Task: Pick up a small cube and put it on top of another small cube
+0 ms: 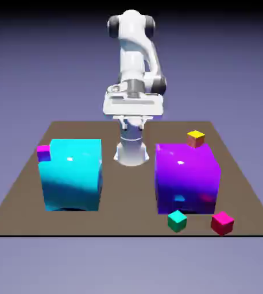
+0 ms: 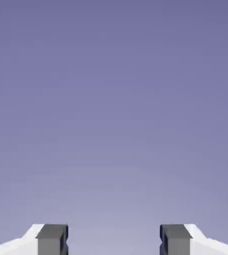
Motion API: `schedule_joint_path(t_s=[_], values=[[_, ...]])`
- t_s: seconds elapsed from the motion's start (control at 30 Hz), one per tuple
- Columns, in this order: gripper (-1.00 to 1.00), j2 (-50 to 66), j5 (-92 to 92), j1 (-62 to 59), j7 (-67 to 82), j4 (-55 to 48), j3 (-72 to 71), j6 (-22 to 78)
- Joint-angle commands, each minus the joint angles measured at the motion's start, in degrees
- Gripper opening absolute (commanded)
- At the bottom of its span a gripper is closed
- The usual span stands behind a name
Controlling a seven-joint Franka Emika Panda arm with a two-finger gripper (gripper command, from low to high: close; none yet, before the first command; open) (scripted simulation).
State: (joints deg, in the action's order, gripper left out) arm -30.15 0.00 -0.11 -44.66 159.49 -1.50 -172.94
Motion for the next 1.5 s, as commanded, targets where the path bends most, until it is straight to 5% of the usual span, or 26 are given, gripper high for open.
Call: schedule_joint_path(t_s=[0.0,1.33,1.47], values=[[0.00,2.1,0.0,-0.7,-1.8,-1.3,-1.2,0.9],[0.00,85.1,0.1,-27.1,-74.8,-51.3,-50.8,36.4],[0.00,90.4,-1.0,-23.5,-75.6,-52.9,-49.0,32.6]])
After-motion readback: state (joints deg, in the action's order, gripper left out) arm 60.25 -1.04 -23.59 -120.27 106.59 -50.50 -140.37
